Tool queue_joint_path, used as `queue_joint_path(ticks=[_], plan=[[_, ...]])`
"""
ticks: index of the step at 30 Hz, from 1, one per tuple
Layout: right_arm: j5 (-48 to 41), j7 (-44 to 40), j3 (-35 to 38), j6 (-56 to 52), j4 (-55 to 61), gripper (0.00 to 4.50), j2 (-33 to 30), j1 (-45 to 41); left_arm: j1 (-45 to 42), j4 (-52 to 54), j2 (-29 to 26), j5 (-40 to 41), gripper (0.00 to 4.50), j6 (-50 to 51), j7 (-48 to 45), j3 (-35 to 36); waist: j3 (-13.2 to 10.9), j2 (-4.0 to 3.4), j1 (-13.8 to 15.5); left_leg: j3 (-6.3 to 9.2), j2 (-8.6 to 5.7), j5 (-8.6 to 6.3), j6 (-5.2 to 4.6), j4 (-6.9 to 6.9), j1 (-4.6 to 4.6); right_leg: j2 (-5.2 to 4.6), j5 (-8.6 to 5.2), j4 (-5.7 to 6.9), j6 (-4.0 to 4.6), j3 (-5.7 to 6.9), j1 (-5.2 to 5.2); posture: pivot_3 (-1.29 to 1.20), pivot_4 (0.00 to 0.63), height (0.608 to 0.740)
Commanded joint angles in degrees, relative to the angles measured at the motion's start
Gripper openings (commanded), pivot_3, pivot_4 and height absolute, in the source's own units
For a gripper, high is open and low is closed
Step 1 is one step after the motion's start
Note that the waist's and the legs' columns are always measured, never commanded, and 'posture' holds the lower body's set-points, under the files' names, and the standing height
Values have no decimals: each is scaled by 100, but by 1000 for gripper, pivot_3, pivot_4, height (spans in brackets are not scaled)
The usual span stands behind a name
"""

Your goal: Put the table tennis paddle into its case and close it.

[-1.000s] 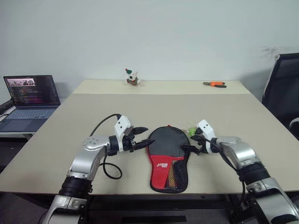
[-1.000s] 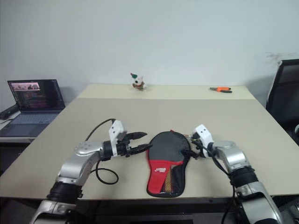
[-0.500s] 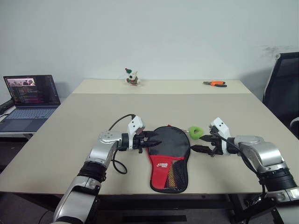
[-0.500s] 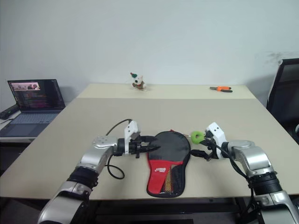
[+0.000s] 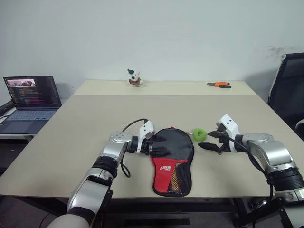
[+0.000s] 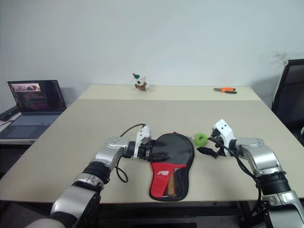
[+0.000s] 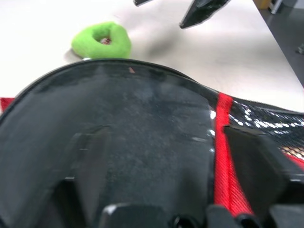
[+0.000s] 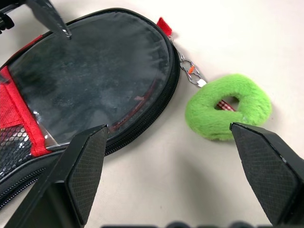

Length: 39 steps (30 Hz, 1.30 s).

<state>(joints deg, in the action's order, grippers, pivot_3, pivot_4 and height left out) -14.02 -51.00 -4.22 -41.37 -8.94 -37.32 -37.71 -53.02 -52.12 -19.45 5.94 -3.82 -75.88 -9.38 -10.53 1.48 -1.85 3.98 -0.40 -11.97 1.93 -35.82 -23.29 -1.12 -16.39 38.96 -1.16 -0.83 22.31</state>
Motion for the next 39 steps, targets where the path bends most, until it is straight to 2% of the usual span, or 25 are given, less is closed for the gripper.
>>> queue_joint_path(ticks=[1, 10, 23, 27, 37, 39], plan=[[157, -5, -38, 327, -46, 4500, -70, -197, -63, 16, -37, -100, 4475, -204, -100, -18, 0, -1, 0, 0, 0, 0, 0, -1, 0, 0, 0, 0, -1, 0, 0, 0, 150, 740], [1331, -138, -889, 2462, -1890, 4500, 159, -1024, 75, -352, -65, -695, 4475, -985, -198, -367, -2, -3, -2, -3, 0, 0, 0, 0, 2, 2, -1, 1, -1, -1, 0, 0, 150, 740], [2364, -297, -1393, 4288, -4424, 4500, 654, -1999, 103, -603, -83, -909, 4475, -1341, -267, -521, -1, -4, -4, -7, 0, 0, 0, -2, 15, 0, 7, 6, 12, -6, -7, 0, 150, 740], [2552, -128, -1397, 4467, -4885, 3596, 823, -2200, 105, -596, -78, -927, 4500, -1362, -282, -539, -1, -5, -7, -8, 1, 0, 0, -1, 29, 0, 7, 7, 12, -8, -20, 0, 150, 740], [2687, -178, -1286, 4501, -5125, 175, 837, -2278, -45, -909, 61, -1073, 4500, -1443, -169, -624, 0, -6, -7, -7, 0, 0, 0, -8, 37, 0, 7, 12, 11, -8, -30, 0, 150, 740], [2638, -299, -1254, 4447, -5020, 44, 783, -2207, -59, -993, 110, -1122, 4500, -1466, -138, -645, 2, -9, -5, -7, -1, 0, 0, -9, 37, 0, 7, 12, 11, -7, -32, 0, 150, 740]])
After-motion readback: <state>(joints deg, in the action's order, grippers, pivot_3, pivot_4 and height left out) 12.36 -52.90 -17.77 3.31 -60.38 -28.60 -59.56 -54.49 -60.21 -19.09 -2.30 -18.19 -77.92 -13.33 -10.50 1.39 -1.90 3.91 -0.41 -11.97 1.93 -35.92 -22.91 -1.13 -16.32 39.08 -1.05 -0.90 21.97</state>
